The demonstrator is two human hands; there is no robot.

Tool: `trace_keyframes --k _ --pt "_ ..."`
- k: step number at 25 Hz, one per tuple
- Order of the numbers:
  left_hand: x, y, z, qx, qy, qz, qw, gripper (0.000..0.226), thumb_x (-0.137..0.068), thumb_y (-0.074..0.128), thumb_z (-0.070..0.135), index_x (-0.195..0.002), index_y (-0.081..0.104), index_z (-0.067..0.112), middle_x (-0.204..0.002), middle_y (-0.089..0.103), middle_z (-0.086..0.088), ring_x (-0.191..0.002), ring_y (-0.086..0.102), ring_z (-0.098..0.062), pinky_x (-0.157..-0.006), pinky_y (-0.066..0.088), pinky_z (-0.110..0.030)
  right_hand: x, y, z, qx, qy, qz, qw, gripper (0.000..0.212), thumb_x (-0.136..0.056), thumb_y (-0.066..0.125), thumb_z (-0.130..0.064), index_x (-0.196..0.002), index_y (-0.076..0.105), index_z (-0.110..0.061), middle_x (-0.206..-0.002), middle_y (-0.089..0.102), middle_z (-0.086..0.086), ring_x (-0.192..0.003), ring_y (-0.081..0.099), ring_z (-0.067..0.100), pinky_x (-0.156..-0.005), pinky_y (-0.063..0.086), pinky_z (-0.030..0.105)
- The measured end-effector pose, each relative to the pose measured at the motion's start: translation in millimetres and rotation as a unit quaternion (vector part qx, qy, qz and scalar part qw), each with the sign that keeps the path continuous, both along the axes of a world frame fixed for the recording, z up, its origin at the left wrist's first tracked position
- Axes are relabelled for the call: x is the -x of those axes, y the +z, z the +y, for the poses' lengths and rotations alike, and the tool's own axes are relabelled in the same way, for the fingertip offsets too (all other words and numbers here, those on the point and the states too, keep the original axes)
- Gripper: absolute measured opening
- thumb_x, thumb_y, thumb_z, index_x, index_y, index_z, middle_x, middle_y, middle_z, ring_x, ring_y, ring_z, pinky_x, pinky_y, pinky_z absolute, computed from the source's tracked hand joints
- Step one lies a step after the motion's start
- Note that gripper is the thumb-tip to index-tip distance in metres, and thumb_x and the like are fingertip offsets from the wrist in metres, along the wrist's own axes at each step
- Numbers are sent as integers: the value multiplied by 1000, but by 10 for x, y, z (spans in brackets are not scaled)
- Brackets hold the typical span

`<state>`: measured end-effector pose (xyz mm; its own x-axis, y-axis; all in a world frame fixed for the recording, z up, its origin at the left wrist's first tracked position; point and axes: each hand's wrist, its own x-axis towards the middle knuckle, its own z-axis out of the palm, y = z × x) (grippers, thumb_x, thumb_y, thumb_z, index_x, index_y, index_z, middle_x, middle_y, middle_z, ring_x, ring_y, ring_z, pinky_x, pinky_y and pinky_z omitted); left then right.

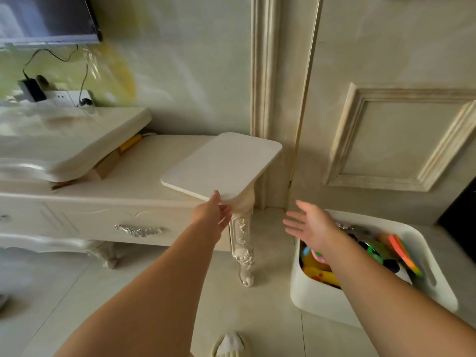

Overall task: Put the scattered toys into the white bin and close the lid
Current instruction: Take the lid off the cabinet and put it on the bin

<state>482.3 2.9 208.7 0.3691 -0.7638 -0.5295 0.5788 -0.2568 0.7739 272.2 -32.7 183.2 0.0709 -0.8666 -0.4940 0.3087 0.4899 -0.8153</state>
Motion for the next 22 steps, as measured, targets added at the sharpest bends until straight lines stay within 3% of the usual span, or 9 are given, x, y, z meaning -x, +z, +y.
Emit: trace_keyframes --k 5,9,12,16,18,22 --pt "231 78 -47 73 5 -34 997 31 -94 50 -2 -124 44 3 -116 58 -20 -82 64 -28 -51 60 -32 231 66 117 -1 -14 -48 999 51 -101 44 -24 -148 29 -14 -137 51 19 -118 55 38 -98 46 49" --pt "483 62 3 75 -100 -43 991 23 -95 47 -2 -116 50 8 -112 61 -18 -81 64 -26 -65 58 -37 470 162 163 -10 -76 -94 993 59 -97 51 -32 -149 27 -19 -138 47 21 -118 54 40 -94 47 50" --pt "779 16 -30 58 -170 -60 982 20 -97 46 0 -108 53 14 -101 62 -11 -77 62 -21 -63 58 -34 880 190 162 -20 -187 -75 979 63 -93 57 -39 -146 32 -17 -139 46 19 -115 58 36 -95 49 48" --pt "1165 -195 -155 4 -262 -60 963 31 -99 43 3 -122 55 20 -95 63 -4 -76 60 -18 -59 53 -33 1762 93 253 -41 -383 -21 923 39 -88 66 -30 -119 54 -9 -117 61 15 -88 67 24 -69 55 34" --pt "1315 -314 -245 -48 -313 -76 946 31 -99 43 5 -122 56 22 -95 63 -5 -75 60 -19 -60 51 -33 2210 -48 369 -66 -361 -2 930 25 -87 68 -27 -102 57 -10 -103 63 13 -82 64 23 -61 51 32" --pt "1473 -504 -583 -146 -399 -134 895 23 -99 45 6 -117 57 13 -89 64 -14 -73 61 -24 -62 54 -33 2833 -418 411 -172 -212 149 950 36 -86 68 -38 -101 54 -9 -96 64 16 -83 63 29 -66 50 39"
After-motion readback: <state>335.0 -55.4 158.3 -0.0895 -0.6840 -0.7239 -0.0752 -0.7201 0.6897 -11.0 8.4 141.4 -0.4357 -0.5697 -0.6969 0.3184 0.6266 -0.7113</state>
